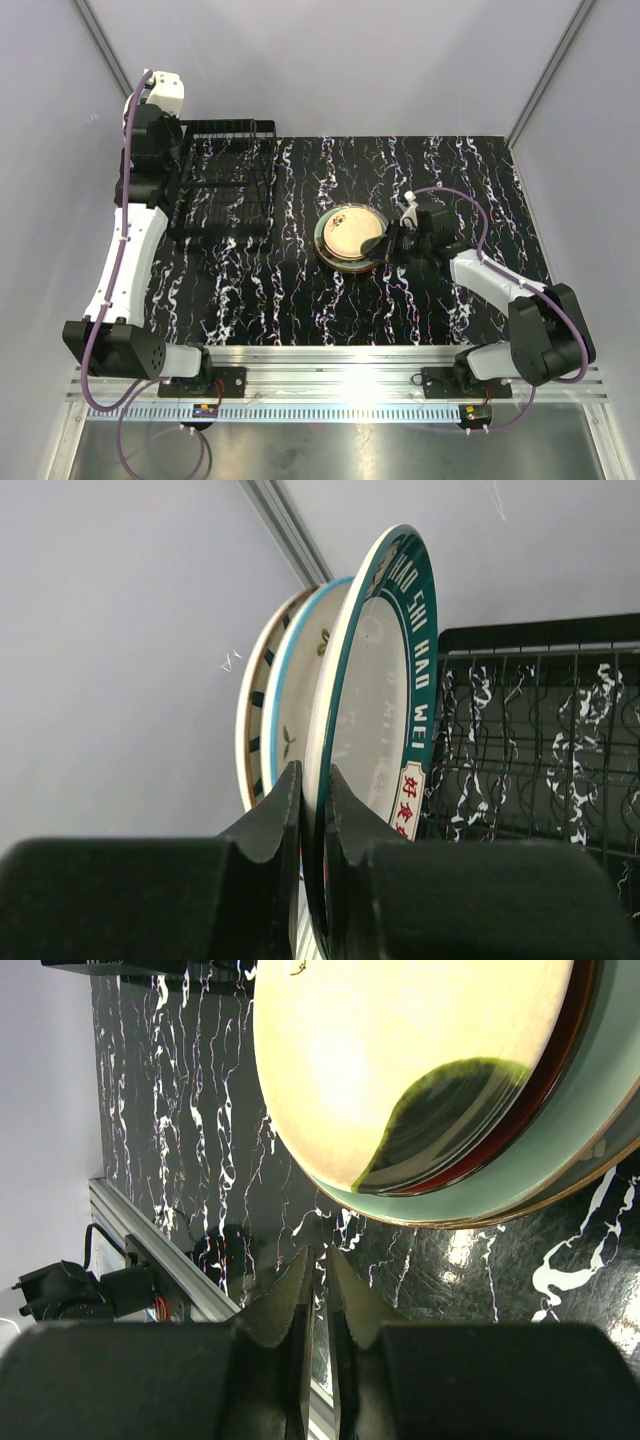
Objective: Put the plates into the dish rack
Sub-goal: Insert the plate into the dish rack
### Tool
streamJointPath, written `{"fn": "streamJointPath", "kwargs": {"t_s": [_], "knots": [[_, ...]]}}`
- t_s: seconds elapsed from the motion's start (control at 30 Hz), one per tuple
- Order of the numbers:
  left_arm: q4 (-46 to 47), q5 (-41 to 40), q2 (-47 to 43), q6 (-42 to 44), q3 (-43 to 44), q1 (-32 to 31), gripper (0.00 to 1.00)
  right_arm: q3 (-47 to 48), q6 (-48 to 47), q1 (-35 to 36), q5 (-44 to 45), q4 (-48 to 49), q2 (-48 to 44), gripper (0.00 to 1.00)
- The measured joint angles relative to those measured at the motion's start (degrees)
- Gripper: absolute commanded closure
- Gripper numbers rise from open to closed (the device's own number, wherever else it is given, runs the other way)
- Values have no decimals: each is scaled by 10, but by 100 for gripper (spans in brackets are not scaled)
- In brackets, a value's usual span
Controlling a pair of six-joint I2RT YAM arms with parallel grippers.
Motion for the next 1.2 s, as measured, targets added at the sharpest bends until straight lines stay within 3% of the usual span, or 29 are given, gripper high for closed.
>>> {"fn": "streamJointPath", "kwargs": {"t_s": [1.2], "knots": [[35, 2, 1, 35, -28, 5, 100, 0, 1, -10, -15, 27, 22, 85]]}}
